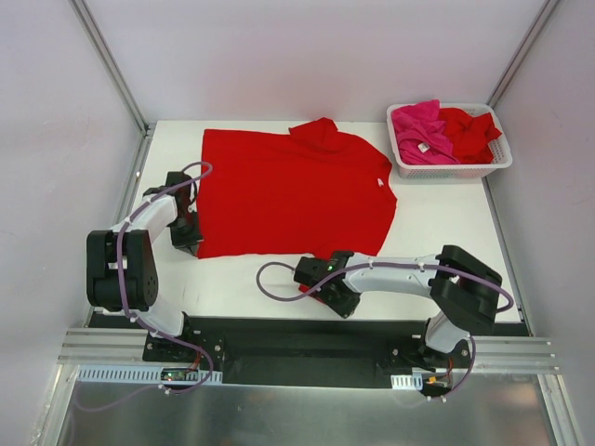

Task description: Fold and stack the t-shirts

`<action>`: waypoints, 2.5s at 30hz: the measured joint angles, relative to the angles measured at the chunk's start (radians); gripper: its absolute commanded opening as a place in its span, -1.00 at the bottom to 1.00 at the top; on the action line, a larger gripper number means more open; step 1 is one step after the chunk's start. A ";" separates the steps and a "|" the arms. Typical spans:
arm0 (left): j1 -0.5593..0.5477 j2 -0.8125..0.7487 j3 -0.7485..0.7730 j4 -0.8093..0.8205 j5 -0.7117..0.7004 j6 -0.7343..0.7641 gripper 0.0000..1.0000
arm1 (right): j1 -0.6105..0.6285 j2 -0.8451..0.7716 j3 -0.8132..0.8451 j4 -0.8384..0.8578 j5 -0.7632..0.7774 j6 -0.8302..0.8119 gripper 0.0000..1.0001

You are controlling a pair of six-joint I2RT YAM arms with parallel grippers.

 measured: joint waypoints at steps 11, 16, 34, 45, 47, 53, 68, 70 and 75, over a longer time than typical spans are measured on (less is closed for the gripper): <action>-0.006 -0.056 0.008 -0.046 -0.055 -0.002 -1.00 | 0.000 -0.039 0.137 -0.134 0.019 0.000 -0.98; -0.006 -0.091 0.035 -0.090 -0.084 -0.004 -1.00 | 0.001 -0.047 0.163 -0.196 0.014 0.002 -0.98; -0.006 -0.153 0.069 -0.237 -0.175 -0.061 -1.00 | 0.071 -0.089 0.315 -0.411 -0.077 0.018 -0.98; -0.006 -0.235 0.079 -0.325 -0.156 -0.112 -1.00 | 0.100 -0.120 0.362 -0.478 -0.116 0.045 -0.98; -0.006 -0.253 0.079 -0.338 -0.140 -0.121 -1.00 | 0.104 -0.130 0.362 -0.483 -0.119 0.051 -0.98; -0.013 -0.337 0.060 -0.373 -0.091 -0.146 -1.00 | 0.127 -0.153 0.362 -0.490 -0.160 0.071 -0.98; -0.056 -0.481 0.021 -0.458 -0.039 -0.203 -1.00 | 0.253 -0.172 0.362 -0.492 -0.205 0.173 -0.98; -0.061 -0.491 0.020 -0.467 -0.039 -0.212 -1.00 | 0.274 -0.172 0.361 -0.492 -0.208 0.191 -0.98; -0.079 -0.524 0.019 -0.491 -0.039 -0.237 -1.00 | 0.319 -0.172 0.361 -0.492 -0.209 0.231 -0.98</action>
